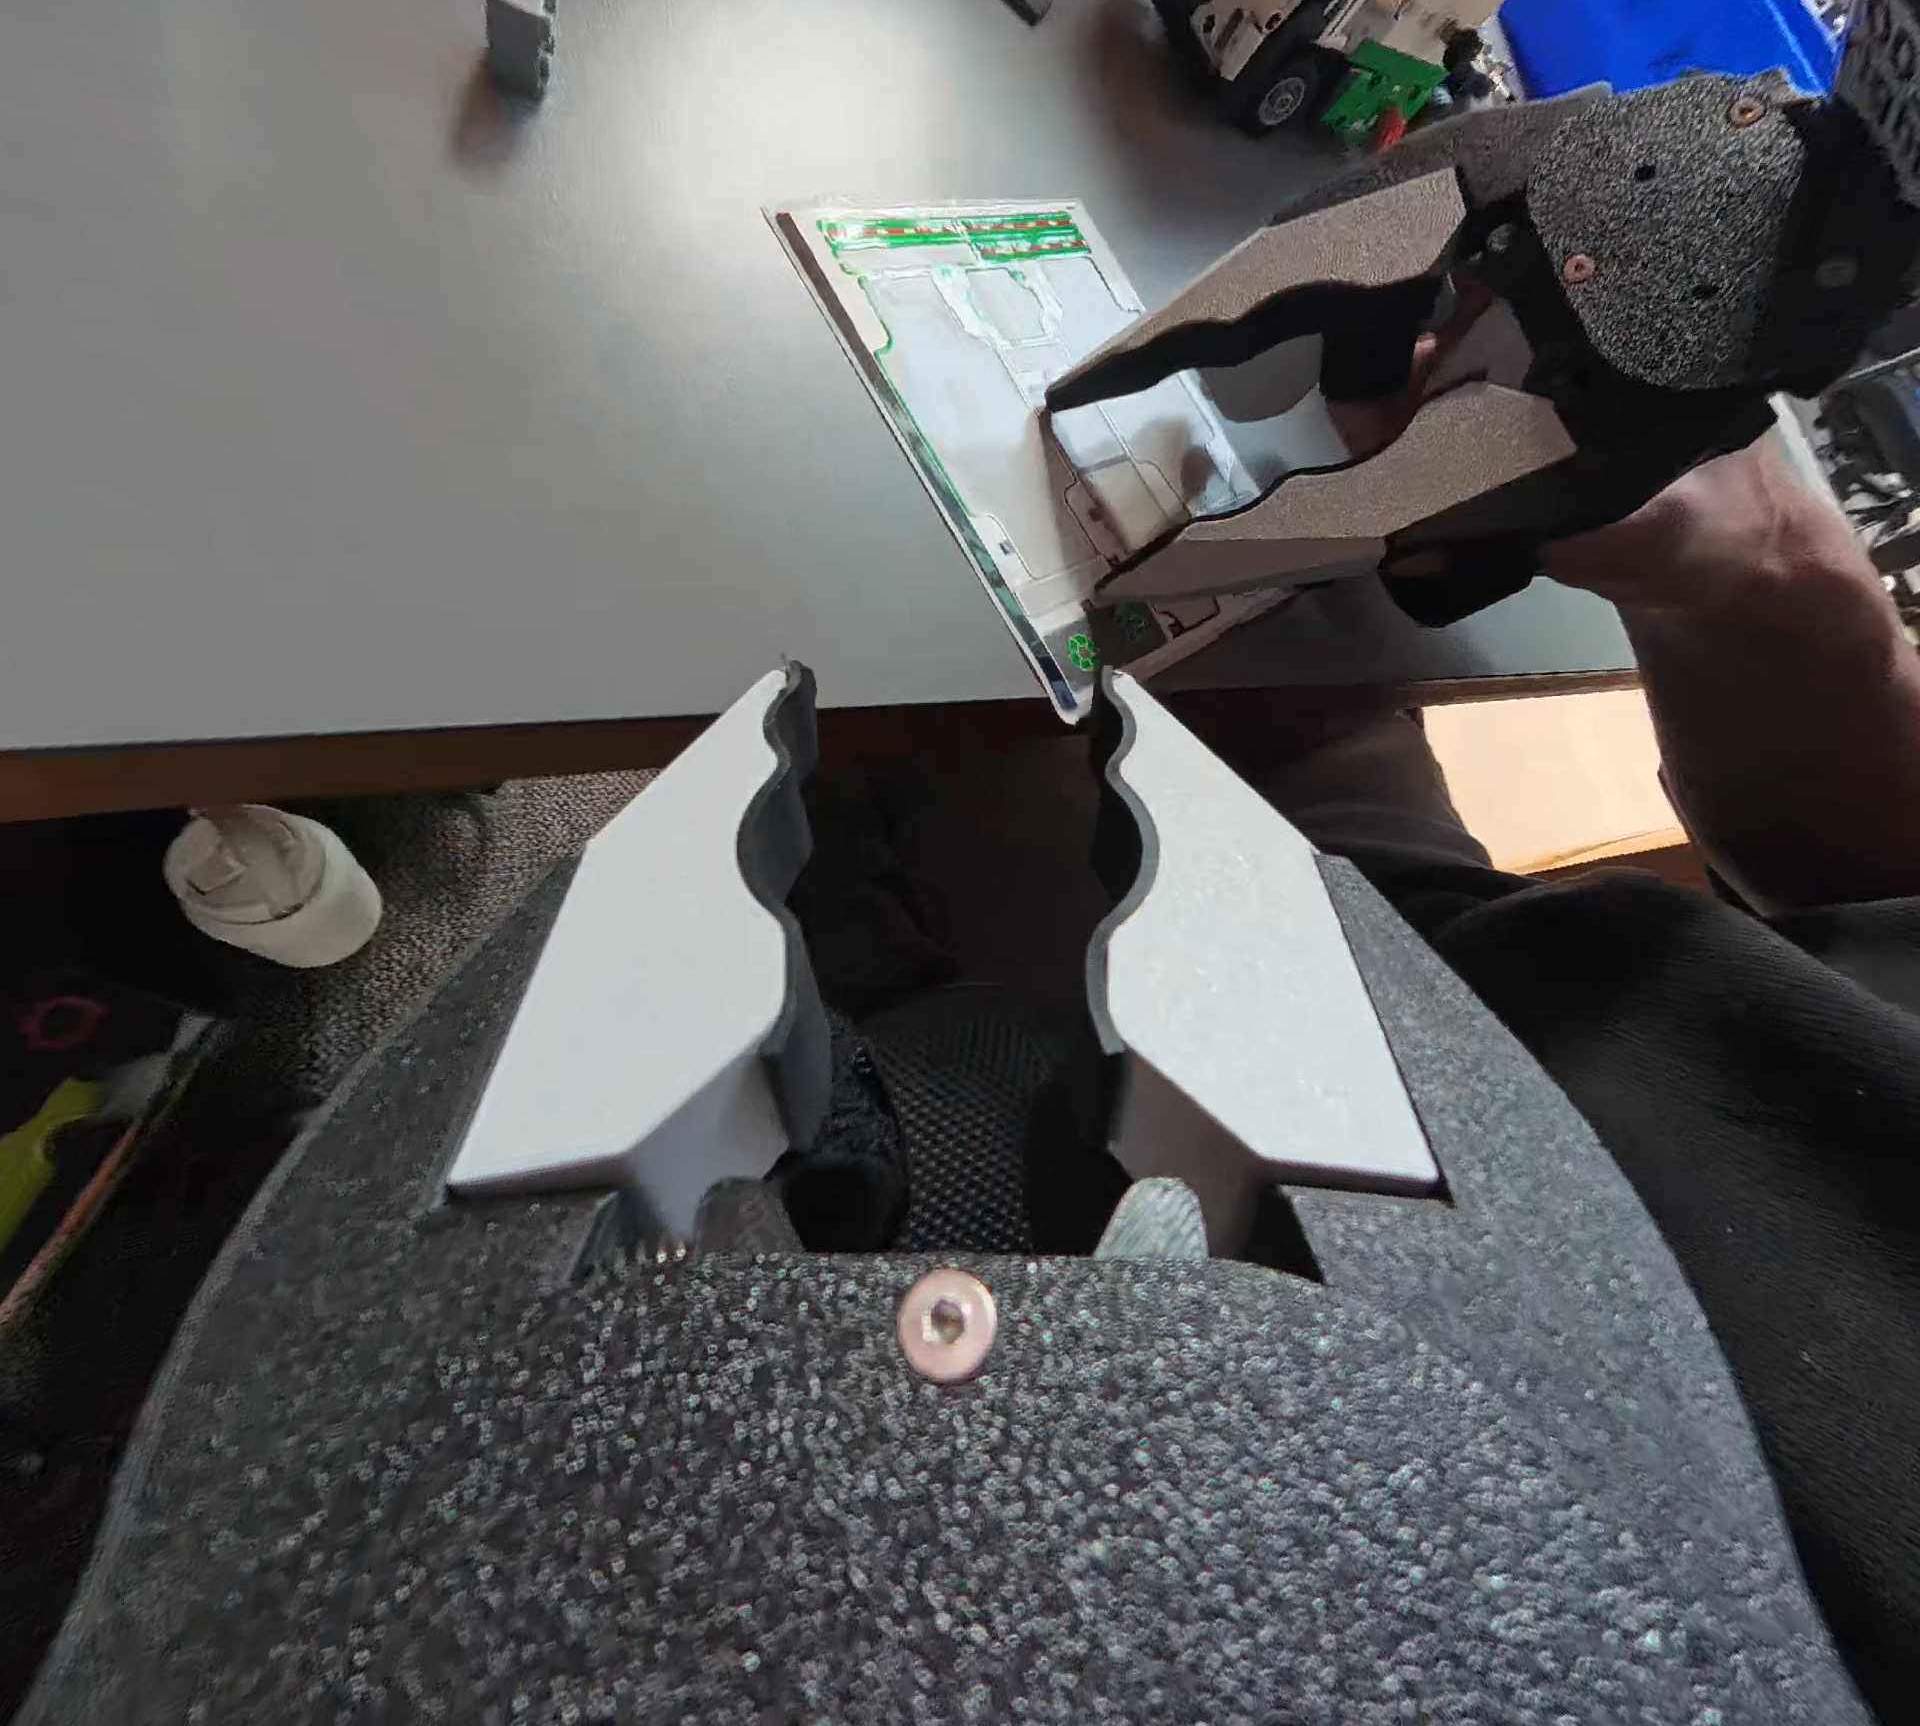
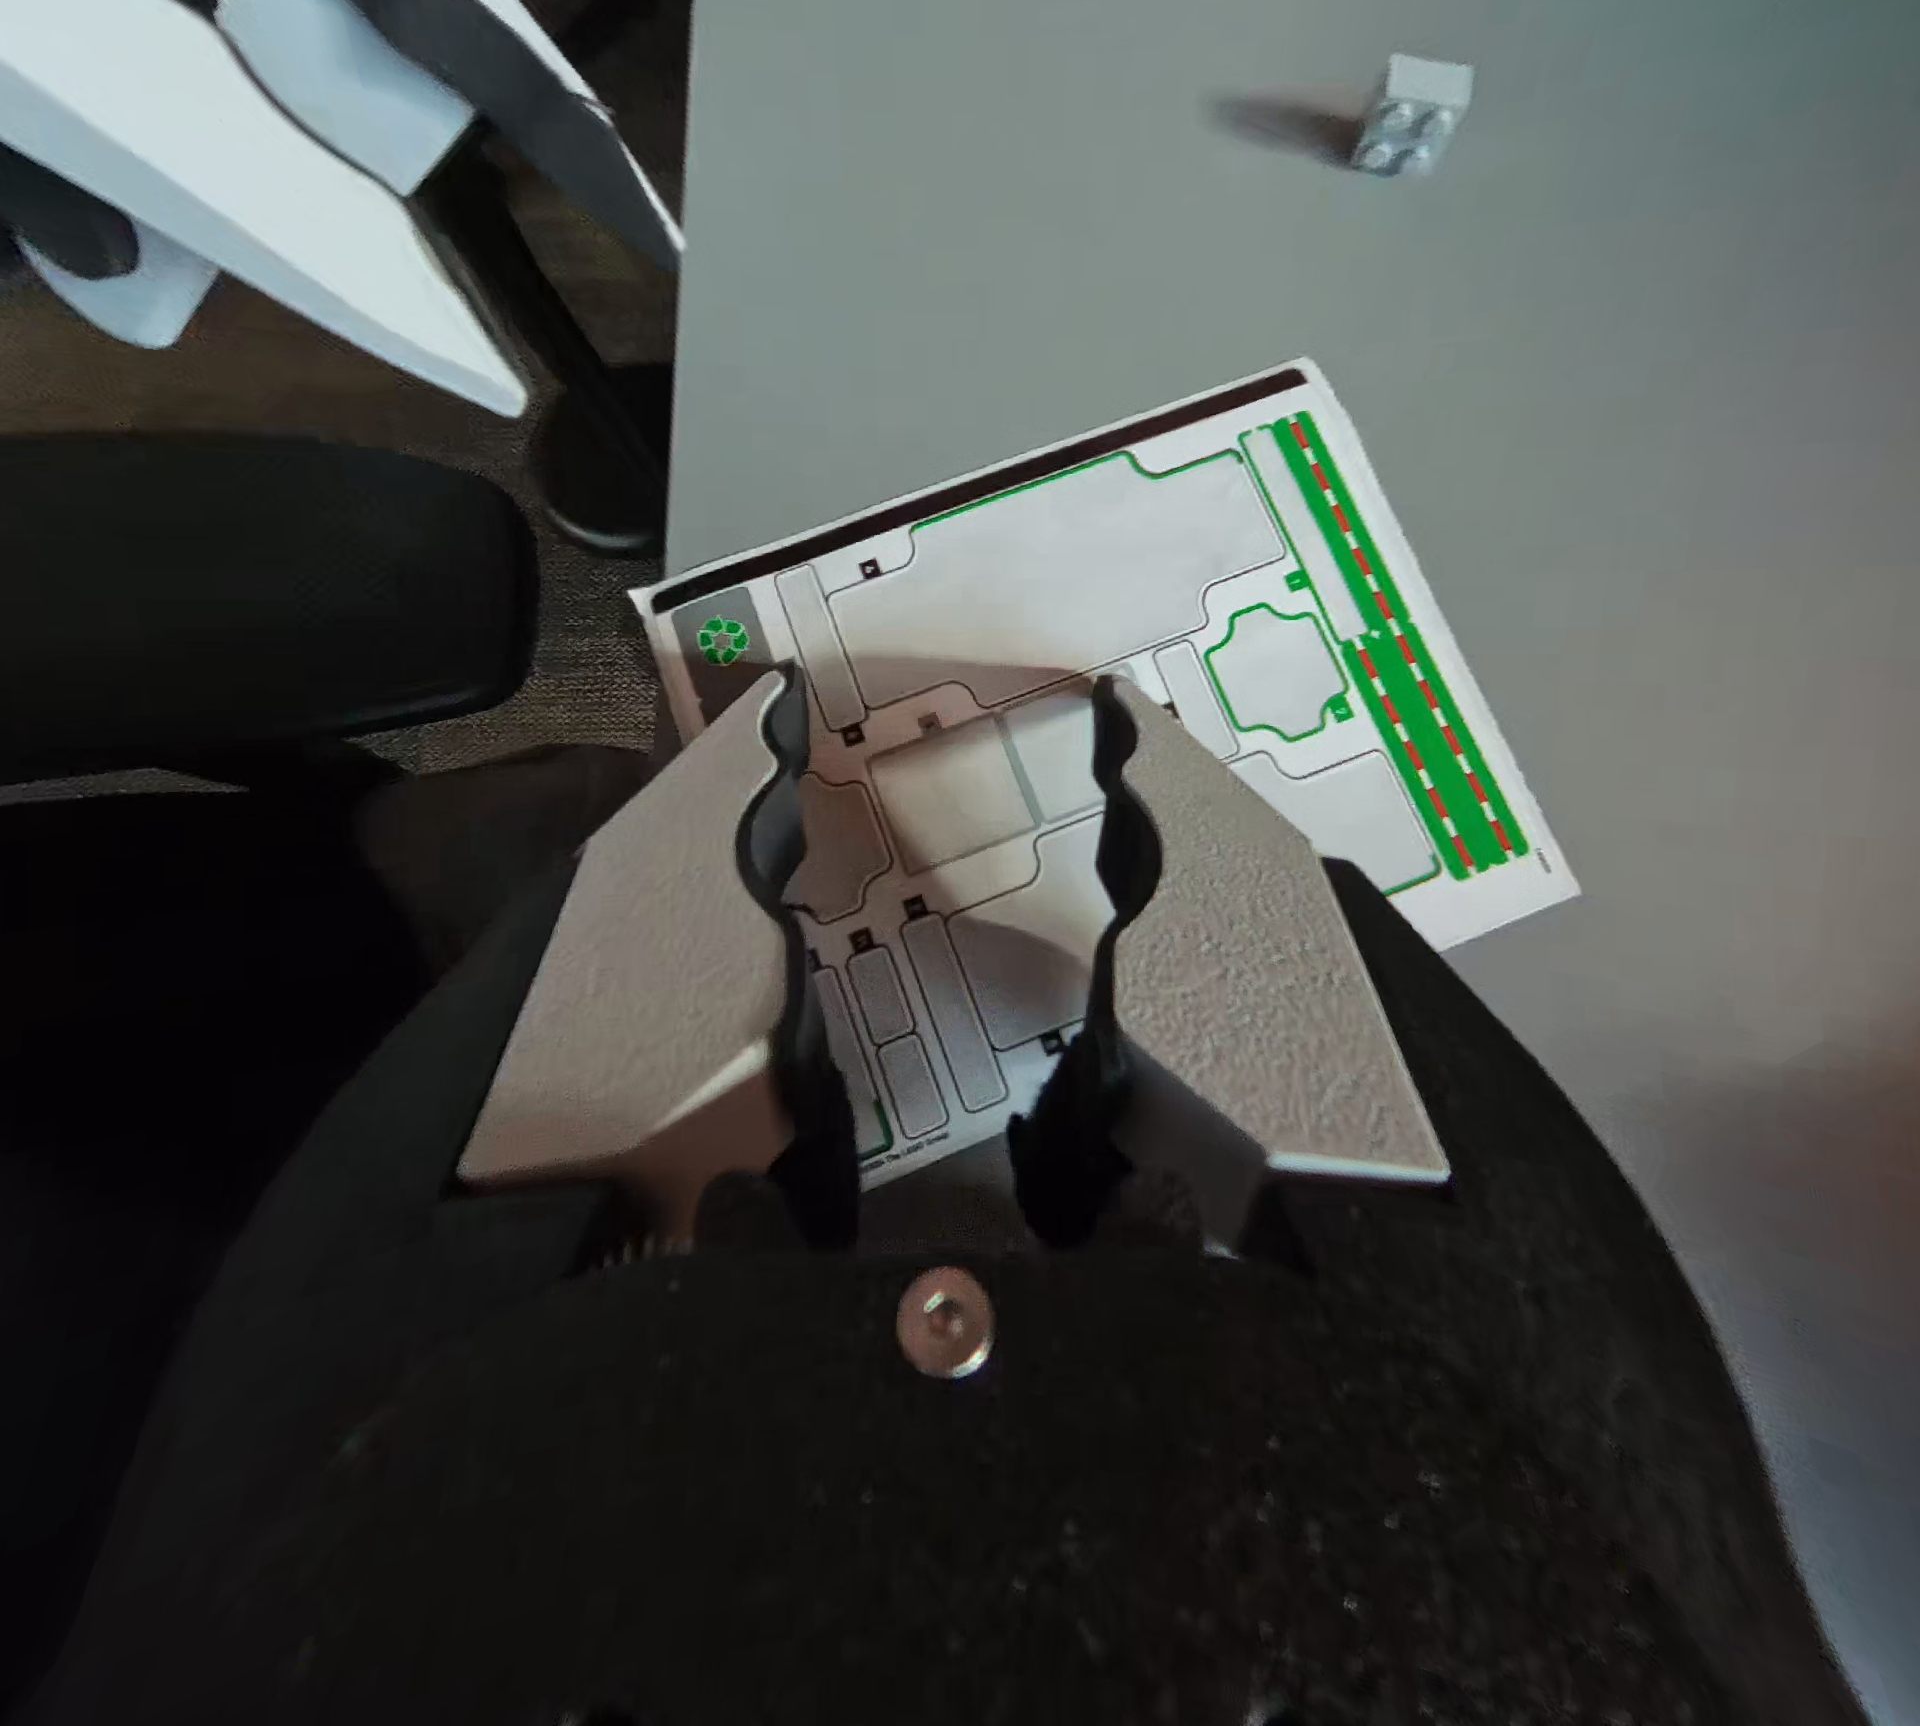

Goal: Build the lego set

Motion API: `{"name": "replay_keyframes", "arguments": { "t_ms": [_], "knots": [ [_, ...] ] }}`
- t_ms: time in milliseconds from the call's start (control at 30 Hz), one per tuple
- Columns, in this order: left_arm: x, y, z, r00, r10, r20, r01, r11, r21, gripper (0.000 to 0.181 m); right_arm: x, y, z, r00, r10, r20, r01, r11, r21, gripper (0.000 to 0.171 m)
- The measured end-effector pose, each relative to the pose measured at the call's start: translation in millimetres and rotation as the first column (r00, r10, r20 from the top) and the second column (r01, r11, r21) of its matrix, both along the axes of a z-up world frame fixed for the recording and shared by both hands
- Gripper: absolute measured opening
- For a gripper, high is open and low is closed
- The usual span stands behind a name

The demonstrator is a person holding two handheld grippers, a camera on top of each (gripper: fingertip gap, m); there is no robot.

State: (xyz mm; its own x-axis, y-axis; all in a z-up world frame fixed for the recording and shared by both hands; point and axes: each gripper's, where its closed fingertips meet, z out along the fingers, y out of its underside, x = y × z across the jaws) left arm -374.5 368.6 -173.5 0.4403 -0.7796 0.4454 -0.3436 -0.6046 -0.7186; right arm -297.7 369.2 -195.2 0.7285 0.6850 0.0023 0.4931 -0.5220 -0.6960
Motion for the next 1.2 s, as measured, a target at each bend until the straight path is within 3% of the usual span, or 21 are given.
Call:
{"name": "replay_keyframes", "arguments": {
  "t_ms": [167,300,367,433,500,600,700,767,867,900,967,1033,1100,1200],
  "knots": [
    [-12,-10,-20,0.996,0.002,0.087,0.017,0.976,-0.215,0.055,-29,-41,2,0.985,0.167,-0.048,-0.169,0.985,-0.034,0.057],
    [3,-31,-15,0.960,-0.020,0.278,0.156,0.866,-0.475,0.054,-45,-63,0,0.967,0.252,-0.036,-0.252,0.968,-0.008,0.062],
    [11,-40,-15,0.941,-0.017,0.339,0.215,0.804,-0.555,0.040,-52,-70,0,0.958,0.284,-0.040,-0.284,0.959,0.012,0.056],
    [18,-45,-11,0.918,-0.002,0.397,0.255,0.768,-0.588,0.008,-54,-75,-1,0.950,0.307,-0.047,-0.307,0.952,0.008,0.057],
    [21,-50,-7,0.905,0.001,0.425,0.280,0.750,-0.600,0.000,-54,-77,7,0.948,0.306,-0.087,-0.305,0.952,0.029,0.057],
    [18,-59,9,0.884,-0.059,0.463,0.321,0.798,-0.511,0.000,-37,-68,33,0.954,0.220,-0.206,-0.206,0.975,0.088,0.057],
    [17,-65,48,0.822,-0.180,0.540,0.371,0.889,-0.269,0.000,-5,-47,63,0.920,0.072,-0.385,-0.024,0.992,0.128,0.069],
    [18,-65,73,0.781,-0.237,0.578,0.372,0.920,-0.125,0.000,8,-43,77,0.842,0.011,-0.539,0.027,0.998,0.063,0.080],
    [22,-73,104,0.692,-0.339,0.638,0.430,0.903,0.014,0.000,0,-49,97,0.644,-0.032,-0.764,-0.061,0.994,-0.093,0.092],
    [22,-78,114,0.653,-0.381,0.654,0.459,0.886,0.058,0.000,-5,-53,107,0.554,-0.037,-0.832,-0.111,0.987,-0.117,0.090],
    [25,-85,128,0.597,-0.450,0.664,0.503,0.855,0.127,0.000,-12,-63,121,0.447,-0.029,-0.894,-0.225,0.964,-0.144,0.084],
    [31,-90,129,0.590,-0.507,0.628,0.544,0.825,0.155,0.000,-13,-79,142,0.342,0.047,-0.938,-0.339,0.938,-0.077,0.036],
    [41,-87,126,0.611,-0.524,0.594,0.555,0.818,0.150,0.000,0,-78,153,0.327,0.068,-0.943,-0.291,0.956,-0.031,0.000],
    [59,-68,136,0.627,-0.475,0.618,0.525,0.843,0.116,0.027,20,-77,150,0.418,0.054,-0.907,-0.210,0.977,-0.039,0.000]
  ]
}}
